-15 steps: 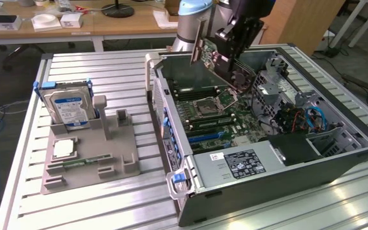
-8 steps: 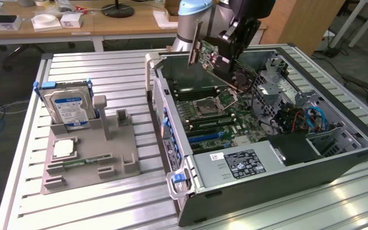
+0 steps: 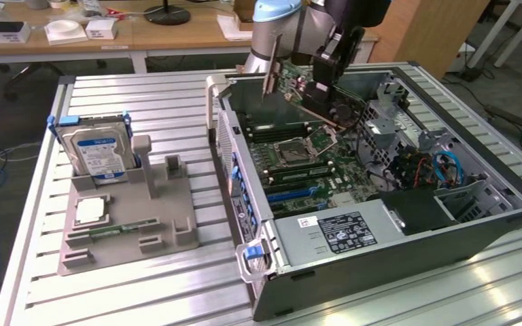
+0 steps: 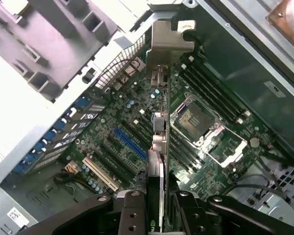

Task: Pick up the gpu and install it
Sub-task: 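Insert the gpu into the slot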

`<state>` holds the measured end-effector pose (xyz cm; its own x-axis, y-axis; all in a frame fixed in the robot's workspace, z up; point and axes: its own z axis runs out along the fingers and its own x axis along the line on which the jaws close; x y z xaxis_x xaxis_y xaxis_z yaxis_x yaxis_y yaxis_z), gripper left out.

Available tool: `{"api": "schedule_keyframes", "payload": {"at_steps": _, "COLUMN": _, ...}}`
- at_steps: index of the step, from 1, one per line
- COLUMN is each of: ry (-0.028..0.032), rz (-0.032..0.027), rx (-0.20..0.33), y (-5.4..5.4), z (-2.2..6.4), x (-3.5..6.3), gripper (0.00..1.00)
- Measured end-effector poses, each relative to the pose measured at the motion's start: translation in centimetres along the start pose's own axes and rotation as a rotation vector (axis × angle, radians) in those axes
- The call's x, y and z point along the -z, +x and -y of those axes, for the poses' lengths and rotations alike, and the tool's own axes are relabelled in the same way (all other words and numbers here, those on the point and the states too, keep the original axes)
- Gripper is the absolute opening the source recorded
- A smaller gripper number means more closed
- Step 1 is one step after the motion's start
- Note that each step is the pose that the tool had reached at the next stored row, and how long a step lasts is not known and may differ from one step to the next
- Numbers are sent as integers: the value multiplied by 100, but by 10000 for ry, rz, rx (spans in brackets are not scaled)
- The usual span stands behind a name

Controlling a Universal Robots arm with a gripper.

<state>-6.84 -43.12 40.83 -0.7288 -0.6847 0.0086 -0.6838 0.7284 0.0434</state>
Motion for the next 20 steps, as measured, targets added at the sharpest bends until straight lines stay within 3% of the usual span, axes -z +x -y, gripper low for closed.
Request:
{"api": "schedule_keyframes", "payload": {"at_steps": 7, "ry": 42, "rz": -3, "rx": 886, "y": 3, "z": 5, "x": -3, "gripper": 26}}
{"api": "schedule_keyframes", "payload": {"at_steps": 12, "ry": 159, "rz": 85, "rx": 1480, "y": 5, "z": 6, "x": -5, "gripper": 26}}
{"api": "schedule_keyframes", "payload": {"at_steps": 18, "ry": 265, "rz": 145, "rx": 2370, "y": 5, "z": 6, "x": -10, "gripper": 26}}
{"api": "schedule_keyframes", "payload": {"at_steps": 20, "ry": 317, "rz": 174, "rx": 2964, "y": 5, "z": 7, "x": -16, "gripper": 26}}
